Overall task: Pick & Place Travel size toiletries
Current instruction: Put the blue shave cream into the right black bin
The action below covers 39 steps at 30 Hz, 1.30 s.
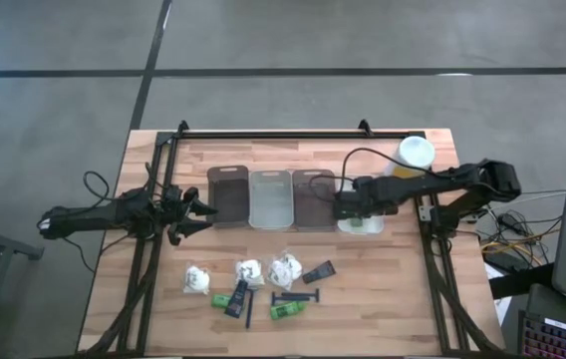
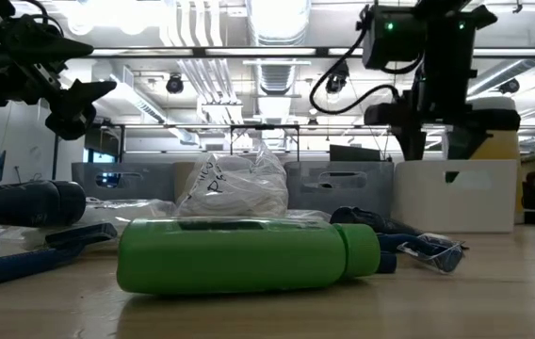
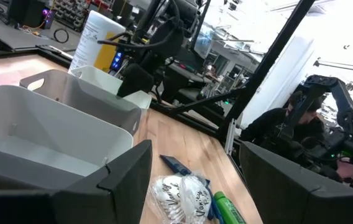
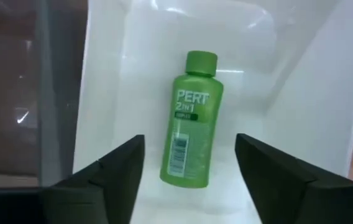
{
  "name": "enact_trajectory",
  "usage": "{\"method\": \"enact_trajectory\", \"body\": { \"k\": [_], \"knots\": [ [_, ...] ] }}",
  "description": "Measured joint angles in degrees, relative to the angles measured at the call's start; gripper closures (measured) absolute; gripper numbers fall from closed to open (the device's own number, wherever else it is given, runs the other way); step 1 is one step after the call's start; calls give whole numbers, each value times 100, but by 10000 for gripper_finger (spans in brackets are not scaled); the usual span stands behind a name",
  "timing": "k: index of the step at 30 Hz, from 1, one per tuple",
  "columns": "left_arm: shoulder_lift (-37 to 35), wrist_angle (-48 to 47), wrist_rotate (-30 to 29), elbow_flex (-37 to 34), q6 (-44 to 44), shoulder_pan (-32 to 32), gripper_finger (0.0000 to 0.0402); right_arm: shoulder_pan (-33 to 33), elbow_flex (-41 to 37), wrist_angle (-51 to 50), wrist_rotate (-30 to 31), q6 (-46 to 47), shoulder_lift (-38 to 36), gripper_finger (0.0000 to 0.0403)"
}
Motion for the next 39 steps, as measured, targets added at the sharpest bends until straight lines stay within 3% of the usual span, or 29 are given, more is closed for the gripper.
{"method": "enact_trajectory", "body": {
  "k": [9, 17, 24, 34, 39],
  "knots": [
    [0, 0, 0, 0, 0, 2, 154, 1224, 730, -500, 620, 749, -149, 93],
    [0, 4, 1, 0, 1, 2, 154, 2497, 1359, -371, 581, 988, 135, 80],
    [0, 24, 2, -4, 0, 0, 154, 3396, 1937, -225, 557, 833, 917, 85],
    [0, 23, -164, -7, -65, 1, 154, 3468, 2997, -266, 98, -933, 2184, 119],
    [0, 29, -165, -7, -1071, 2, 154, 3136, 3084, -174, -341, -1662, 2281, 130]
  ]
}}
